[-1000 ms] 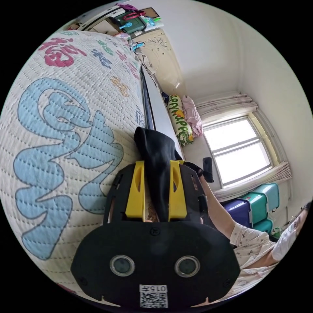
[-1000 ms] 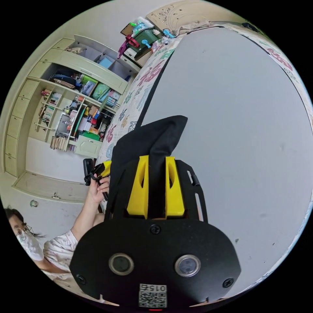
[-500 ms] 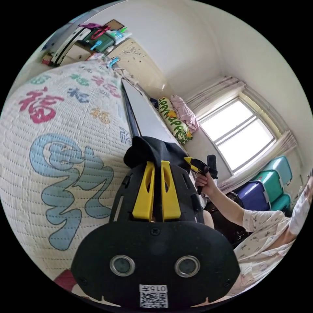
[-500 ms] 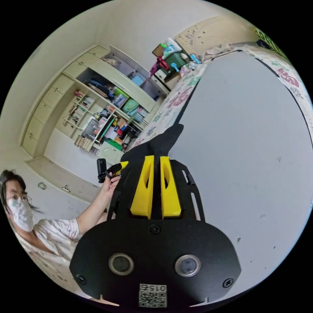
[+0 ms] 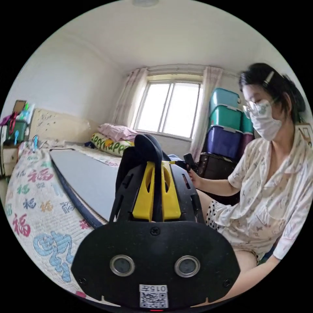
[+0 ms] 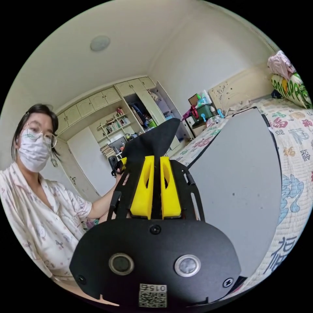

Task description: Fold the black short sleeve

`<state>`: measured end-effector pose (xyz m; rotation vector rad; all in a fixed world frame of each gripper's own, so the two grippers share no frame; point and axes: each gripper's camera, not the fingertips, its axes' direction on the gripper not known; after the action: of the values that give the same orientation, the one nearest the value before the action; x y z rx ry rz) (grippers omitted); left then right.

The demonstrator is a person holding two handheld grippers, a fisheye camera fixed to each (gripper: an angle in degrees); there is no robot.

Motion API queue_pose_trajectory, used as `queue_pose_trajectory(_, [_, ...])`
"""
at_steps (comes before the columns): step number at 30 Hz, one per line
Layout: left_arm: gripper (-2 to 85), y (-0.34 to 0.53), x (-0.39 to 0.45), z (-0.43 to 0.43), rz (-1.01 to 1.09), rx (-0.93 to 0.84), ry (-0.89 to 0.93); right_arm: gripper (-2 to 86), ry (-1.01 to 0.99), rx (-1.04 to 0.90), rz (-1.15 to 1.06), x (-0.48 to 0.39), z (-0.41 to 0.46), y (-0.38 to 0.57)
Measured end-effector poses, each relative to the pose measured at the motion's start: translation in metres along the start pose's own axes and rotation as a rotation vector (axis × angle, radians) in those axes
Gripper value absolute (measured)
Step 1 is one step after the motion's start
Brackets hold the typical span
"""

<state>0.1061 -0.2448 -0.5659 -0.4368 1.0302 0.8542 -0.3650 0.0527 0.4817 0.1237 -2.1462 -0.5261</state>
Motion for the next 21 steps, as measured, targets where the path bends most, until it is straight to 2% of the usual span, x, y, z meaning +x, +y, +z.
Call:
queue_pose_trajectory(4, [1.1,0.024,0.023,0.011,0.07,-0.08,0.102,4.5,-0.033,-0.043,-0.027,-0.012,-0.063,0.049])
queue_pose_trajectory(8, [1.1,0.059,0.031,0.024,0.061,-0.174,0.212,9.2,-0.152,-0.044,0.068,0.014,-0.121,0.108])
queue_pose_trajectory(12, [1.0,0.086,0.039,0.041,0.071,-0.278,0.233,14.8,-0.099,0.008,0.115,0.024,-0.162,0.128])
queue_pose_trajectory(17, [0.8,0.11,0.024,0.046,0.026,-0.288,0.242,16.9,-0.096,-0.233,0.035,0.004,-0.151,0.126])
queue_pose_trajectory(19, [0.8,0.115,0.021,0.048,0.031,-0.3,0.258,17.7,-0.058,-0.197,0.083,0.01,-0.163,0.133])
queue_pose_trajectory(21, [0.8,0.12,0.018,0.049,0.04,-0.307,0.279,18.3,-0.036,-0.064,0.203,0.031,-0.192,0.149])
